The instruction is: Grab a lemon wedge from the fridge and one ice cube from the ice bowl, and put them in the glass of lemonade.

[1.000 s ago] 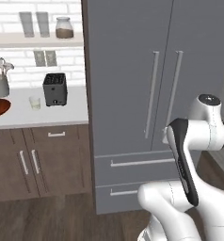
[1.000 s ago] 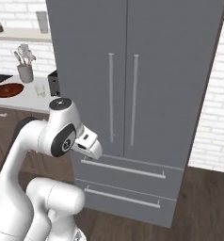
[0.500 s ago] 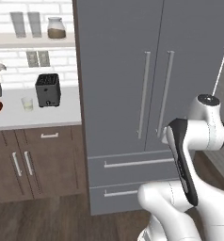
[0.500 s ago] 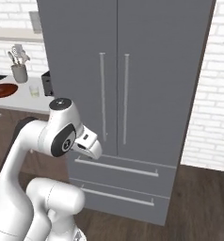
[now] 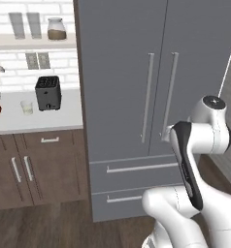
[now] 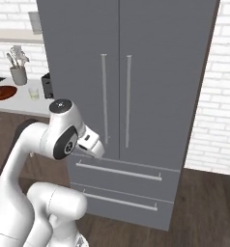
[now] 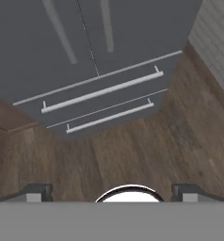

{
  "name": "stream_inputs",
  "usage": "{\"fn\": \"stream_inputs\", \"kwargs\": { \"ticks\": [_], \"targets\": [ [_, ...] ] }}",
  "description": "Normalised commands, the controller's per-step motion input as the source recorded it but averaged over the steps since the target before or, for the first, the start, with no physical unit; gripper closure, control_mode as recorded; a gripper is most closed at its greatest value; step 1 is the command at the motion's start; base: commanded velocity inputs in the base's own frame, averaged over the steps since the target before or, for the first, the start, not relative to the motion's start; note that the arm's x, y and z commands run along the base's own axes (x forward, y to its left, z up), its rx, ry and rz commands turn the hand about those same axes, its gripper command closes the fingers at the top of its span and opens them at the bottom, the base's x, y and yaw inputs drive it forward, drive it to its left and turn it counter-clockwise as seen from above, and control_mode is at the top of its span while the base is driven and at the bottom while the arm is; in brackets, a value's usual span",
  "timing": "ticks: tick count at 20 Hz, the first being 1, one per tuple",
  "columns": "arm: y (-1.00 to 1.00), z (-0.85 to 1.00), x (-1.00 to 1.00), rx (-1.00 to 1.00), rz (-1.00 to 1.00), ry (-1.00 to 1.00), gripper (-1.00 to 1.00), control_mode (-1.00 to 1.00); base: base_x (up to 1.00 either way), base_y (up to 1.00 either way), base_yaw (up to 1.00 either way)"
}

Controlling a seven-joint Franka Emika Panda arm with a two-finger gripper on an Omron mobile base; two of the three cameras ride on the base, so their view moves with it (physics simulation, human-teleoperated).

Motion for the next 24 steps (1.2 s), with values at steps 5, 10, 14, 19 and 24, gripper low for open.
{"fn": "stream_inputs", "kwargs": {
  "ticks": [5, 10, 14, 19, 24],
  "targets": [
    [0.09, 0.43, 0.79, 0.15, -0.02, -0.22, -1.00, -1.00, 0.00, 0.00, 0.00],
    [0.03, 0.98, -0.08, 0.02, 0.07, -0.20, -1.00, -1.00, 0.00, 0.00, 0.00],
    [-0.13, 1.00, 0.00, -0.17, 0.12, -0.04, -1.00, -1.00, 0.00, 0.00, 0.00],
    [-0.41, 0.67, 0.31, -0.27, 0.11, 0.01, -1.00, -1.00, 0.00, 0.00, 0.00],
    [-0.64, 0.01, 0.48, -0.04, 0.14, -0.09, -1.00, -1.00, 0.00, 0.00, 0.00]
  ]
}}
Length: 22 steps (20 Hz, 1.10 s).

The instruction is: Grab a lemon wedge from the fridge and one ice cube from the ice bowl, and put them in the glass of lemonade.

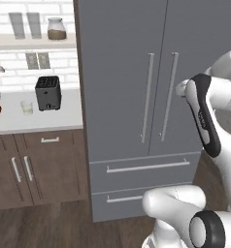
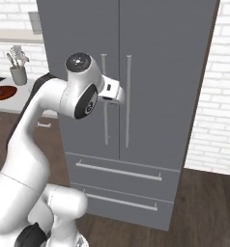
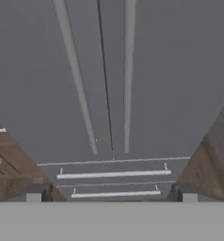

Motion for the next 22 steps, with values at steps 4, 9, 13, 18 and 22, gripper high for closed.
{"fn": "stream_inputs", "kwargs": {
  "ticks": [4, 9, 13, 18, 22],
  "targets": [
    [-0.30, -0.11, 0.53, -0.01, 0.13, -0.17, -1.00, -1.00, 0.00, 0.00, 0.00],
    [-0.01, 0.00, 0.68, -0.10, 0.03, 0.00, -1.00, -1.00, 0.00, 0.00, 0.00],
    [0.00, -0.04, 0.87, -0.05, 0.00, 0.00, -1.00, -1.00, 0.00, 0.00, 0.00],
    [0.02, -0.09, 0.76, 0.00, 0.00, 0.00, -1.00, -1.00, 0.00, 0.00, 0.00],
    [-0.01, -0.20, 0.80, 0.00, -0.02, 0.18, -1.00, -1.00, 0.00, 0.00, 0.00]
  ]
}}
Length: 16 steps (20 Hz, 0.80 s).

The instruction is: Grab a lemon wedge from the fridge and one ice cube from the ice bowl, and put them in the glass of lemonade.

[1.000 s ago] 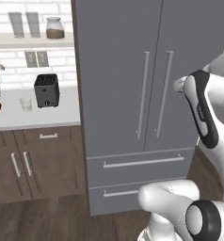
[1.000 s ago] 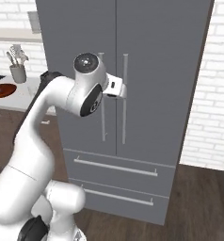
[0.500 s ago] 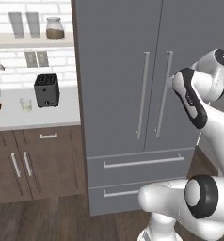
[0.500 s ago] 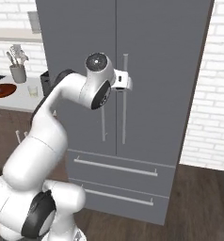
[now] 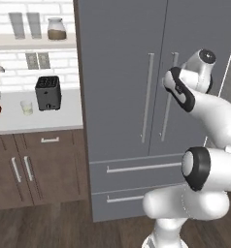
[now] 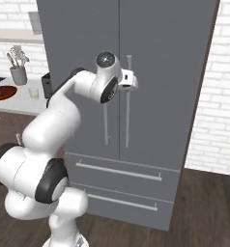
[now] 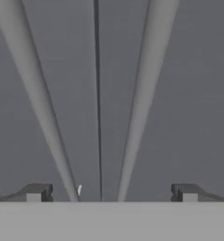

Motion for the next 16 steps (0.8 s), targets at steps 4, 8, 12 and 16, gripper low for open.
{"fn": "stream_inputs", "kwargs": {
  "ticks": [4, 8, 12, 16],
  "targets": [
    [-0.12, -0.03, 0.41, 0.00, -0.09, 0.20, -1.00, -1.00, 0.00, 0.00, 0.00],
    [-0.27, 0.00, 0.06, 0.01, -0.08, 0.05, -1.00, -1.00, 0.00, 0.00, 0.00],
    [-0.20, -0.07, 0.08, 0.00, -0.03, 0.00, -1.00, -1.00, 0.00, 0.00, 0.00],
    [-0.02, -0.36, 0.03, 0.00, 0.00, 0.00, -1.00, -1.00, 0.00, 0.00, 0.00]
  ]
}}
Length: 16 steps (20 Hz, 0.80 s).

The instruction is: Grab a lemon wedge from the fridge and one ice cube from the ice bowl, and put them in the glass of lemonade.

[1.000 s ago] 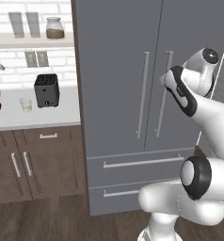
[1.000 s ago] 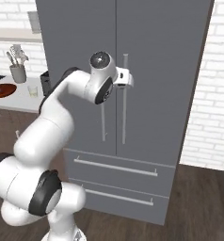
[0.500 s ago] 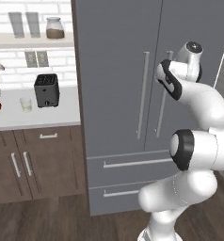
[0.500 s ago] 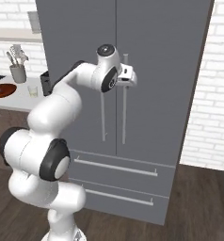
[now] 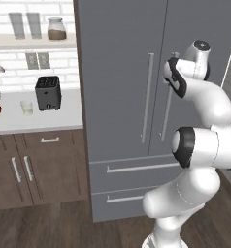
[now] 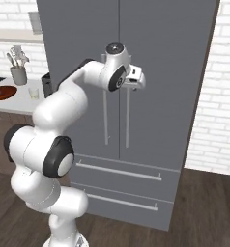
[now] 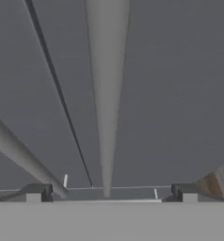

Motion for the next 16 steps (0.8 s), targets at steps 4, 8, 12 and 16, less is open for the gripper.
{"fn": "stream_inputs", "kwargs": {
  "ticks": [4, 8, 12, 16],
  "targets": [
    [0.03, -0.33, 0.02, 0.00, 0.00, -0.08, -1.00, -1.00, 0.00, 0.00, 0.00],
    [0.08, -0.31, 0.19, 0.00, 0.00, -0.12, -1.00, -1.00, 0.00, 0.00, 0.00],
    [0.00, -0.29, 0.34, 0.00, 0.00, -0.06, -1.00, -1.00, 0.00, 0.00, 0.00],
    [0.00, -0.07, 0.32, 0.00, 0.00, 0.00, -1.00, -1.00, 0.00, 0.00, 0.00]
  ]
}}
